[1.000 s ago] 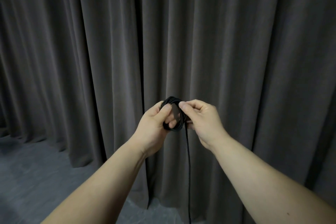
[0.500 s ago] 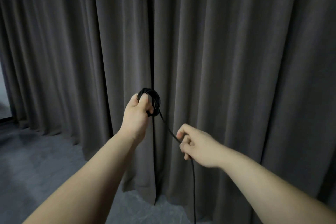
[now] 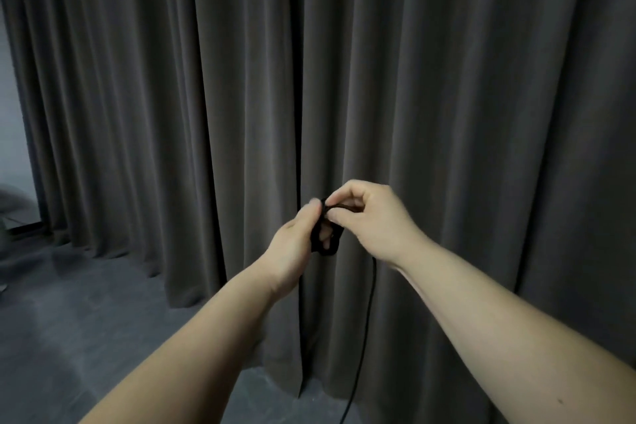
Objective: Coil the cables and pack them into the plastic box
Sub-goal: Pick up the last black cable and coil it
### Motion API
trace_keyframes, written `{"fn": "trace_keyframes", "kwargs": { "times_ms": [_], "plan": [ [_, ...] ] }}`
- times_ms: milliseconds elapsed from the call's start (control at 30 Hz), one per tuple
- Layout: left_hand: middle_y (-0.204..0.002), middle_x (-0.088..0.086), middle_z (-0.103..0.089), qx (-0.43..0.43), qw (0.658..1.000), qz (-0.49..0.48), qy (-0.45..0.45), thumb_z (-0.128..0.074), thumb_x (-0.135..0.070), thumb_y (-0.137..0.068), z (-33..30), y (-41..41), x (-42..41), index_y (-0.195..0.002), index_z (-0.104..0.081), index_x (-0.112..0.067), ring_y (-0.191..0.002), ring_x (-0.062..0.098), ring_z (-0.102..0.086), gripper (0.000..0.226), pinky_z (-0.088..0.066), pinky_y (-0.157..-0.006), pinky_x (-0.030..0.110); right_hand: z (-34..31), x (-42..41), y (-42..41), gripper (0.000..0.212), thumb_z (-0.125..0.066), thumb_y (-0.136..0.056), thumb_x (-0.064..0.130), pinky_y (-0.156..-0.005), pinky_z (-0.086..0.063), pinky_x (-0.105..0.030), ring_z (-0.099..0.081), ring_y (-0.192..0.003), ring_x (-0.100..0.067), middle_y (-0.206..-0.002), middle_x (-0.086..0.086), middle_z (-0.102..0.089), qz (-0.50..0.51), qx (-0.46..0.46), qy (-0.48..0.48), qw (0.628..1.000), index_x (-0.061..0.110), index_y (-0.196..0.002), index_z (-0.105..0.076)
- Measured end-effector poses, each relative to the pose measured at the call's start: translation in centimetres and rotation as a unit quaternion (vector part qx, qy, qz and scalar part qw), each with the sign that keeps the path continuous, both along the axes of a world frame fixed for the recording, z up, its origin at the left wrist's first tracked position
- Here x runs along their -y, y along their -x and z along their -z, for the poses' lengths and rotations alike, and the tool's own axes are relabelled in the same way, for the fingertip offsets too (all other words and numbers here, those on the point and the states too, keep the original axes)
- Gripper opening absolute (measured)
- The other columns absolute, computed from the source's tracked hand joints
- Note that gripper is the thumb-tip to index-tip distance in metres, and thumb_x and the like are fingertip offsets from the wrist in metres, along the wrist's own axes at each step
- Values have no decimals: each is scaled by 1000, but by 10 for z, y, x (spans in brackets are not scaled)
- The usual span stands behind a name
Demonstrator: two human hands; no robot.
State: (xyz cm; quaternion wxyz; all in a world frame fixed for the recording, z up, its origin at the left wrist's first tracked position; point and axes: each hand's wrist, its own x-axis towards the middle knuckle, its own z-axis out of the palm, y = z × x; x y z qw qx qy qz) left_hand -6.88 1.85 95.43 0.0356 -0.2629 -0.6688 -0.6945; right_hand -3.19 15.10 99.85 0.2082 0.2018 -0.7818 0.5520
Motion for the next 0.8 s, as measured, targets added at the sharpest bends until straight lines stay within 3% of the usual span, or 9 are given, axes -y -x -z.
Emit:
{"fn": "trace_keyframes", "kwargs": {
  "times_ms": [100,167,367,467,600,700,800],
  "plan": [
    [-69,-4,-45,-30,999,15,29,-48,-39,-89,1,2,2,-81,-42,-11,-67,11,-43,30,-37,-70,26,3,-5,6,19,-68,-79,-5,-59,-47,-15,-59,-56,-3,-62,5,-66,48,-11,10,999,14,-76,-68],
    [-67,-9,-43,-66,996,15,54,-48,-32,-93,2,4,3,-79,-41,-14,-68,10,-41,23,-36,-70,25,3,-9,8,20,-72,-77,-1,-54,-44,-16,-52,-50,-4,-56,10,-61,53,2,29,998,18,-73,-71],
    [-61,-11,-40,-83,995,50,26,-45,-32,-91,0,8,2,-77,-40,-12,-60,10,-36,24,-33,-65,27,1,-18,13,21,-68,-81,-1,-55,-47,-20,-55,-60,-8,-72,-3,-65,24,7,69,997,19,-77,-71],
    [-60,-10,-40,-75,995,60,19,-45,-33,-91,4,10,2,-72,-39,-15,-59,11,-37,27,-34,-64,27,1,-25,16,23,-66,-81,-6,-60,-49,-22,-59,-65,-9,-71,0,-66,22,-10,96,995,16,-75,-67],
    [-59,-11,-40,-69,996,54,0,-44,-34,-92,6,11,1,-72,-39,-14,-58,11,-37,29,-34,-64,27,9,-30,16,24,-68,-82,1,-73,-50,-20,-65,-72,-6,-75,6,-71,92,-70,-24,993,24,-76,-71],
    [-60,-10,-39,-69,997,31,-14,-44,-35,-91,7,12,-1,-75,-39,-11,-58,11,-37,29,-32,-65,30,20,-28,13,23,-63,-85,4,-82,-50,-18,-67,-85,-6,-92,9,-73,136,-120,-105,978,19,-98,-76],
    [-60,-8,-42,-69,997,21,-27,-44,-35,-93,8,11,-3,-74,-40,-12,-60,13,-41,29,-36,-68,29,30,-26,11,37,-64,-85,9,-81,-51,-20,-64,-85,-11,-105,12,-65,117,-127,-155,973,18,-121,-67]
  ]
}}
